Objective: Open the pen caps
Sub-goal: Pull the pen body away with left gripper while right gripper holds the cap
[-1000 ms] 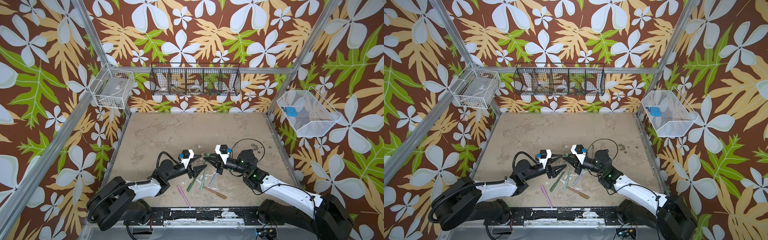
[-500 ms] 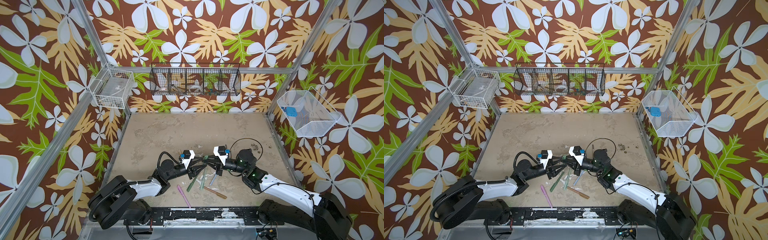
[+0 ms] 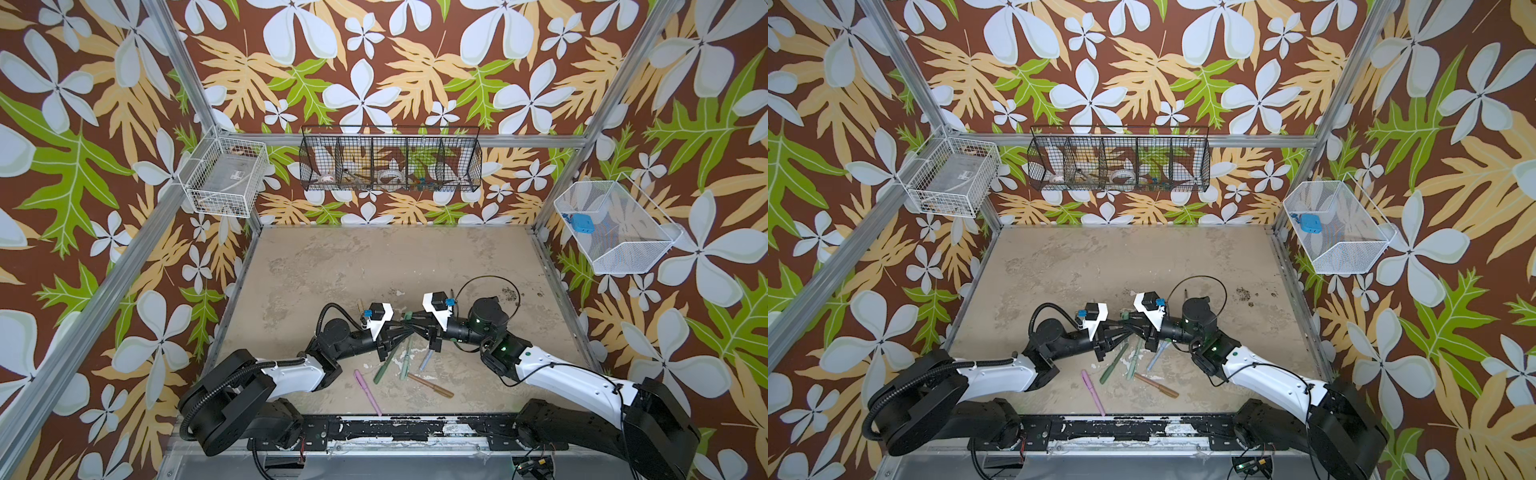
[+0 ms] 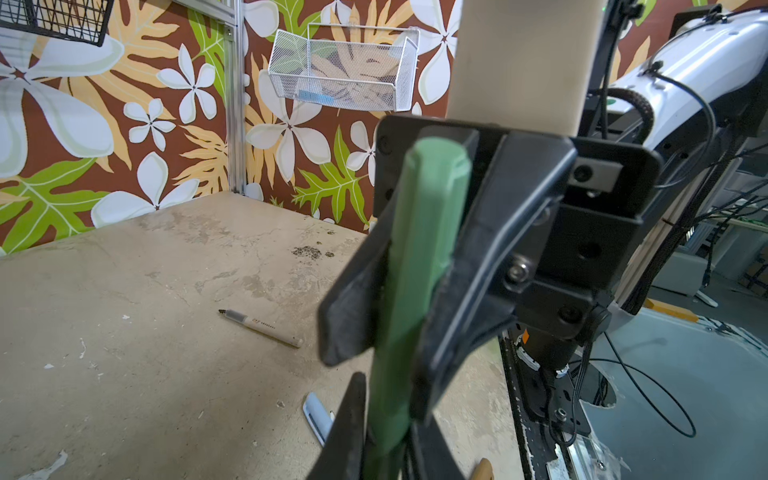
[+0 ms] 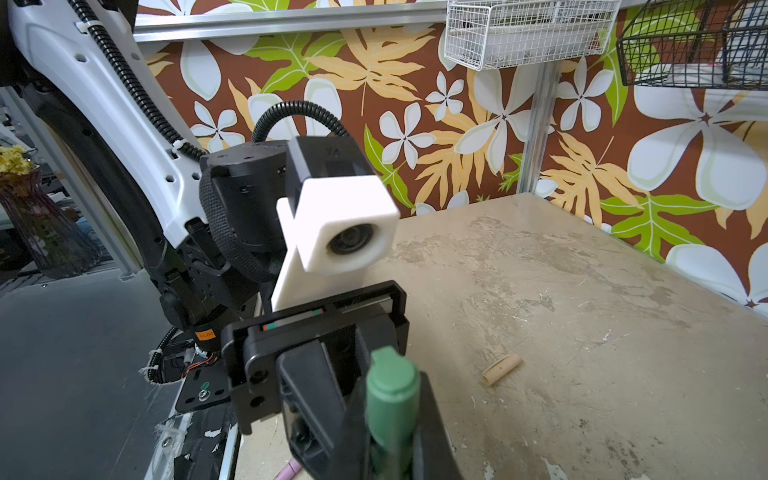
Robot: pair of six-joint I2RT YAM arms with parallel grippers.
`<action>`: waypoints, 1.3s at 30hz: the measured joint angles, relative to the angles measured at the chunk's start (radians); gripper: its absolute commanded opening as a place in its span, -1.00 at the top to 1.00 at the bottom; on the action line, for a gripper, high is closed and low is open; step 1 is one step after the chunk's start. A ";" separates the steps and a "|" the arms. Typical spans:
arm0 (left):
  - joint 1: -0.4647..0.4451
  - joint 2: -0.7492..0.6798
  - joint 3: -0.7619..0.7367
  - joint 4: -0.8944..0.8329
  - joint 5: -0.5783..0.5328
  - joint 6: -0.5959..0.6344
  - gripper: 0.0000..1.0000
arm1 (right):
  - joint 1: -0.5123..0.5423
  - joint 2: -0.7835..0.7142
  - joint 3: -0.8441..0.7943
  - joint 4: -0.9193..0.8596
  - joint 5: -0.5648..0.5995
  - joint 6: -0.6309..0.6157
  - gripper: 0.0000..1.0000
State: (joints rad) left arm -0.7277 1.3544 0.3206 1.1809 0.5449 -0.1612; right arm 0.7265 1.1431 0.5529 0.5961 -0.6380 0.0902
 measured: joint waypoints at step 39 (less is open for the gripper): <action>0.000 0.015 0.059 -0.182 -0.056 0.083 1.00 | -0.164 -0.190 -0.169 0.146 0.145 0.172 1.00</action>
State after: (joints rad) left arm -0.7280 1.3693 0.3794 0.9985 0.4885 -0.0780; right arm 0.5625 0.9535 0.3840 0.7425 -0.4931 0.2619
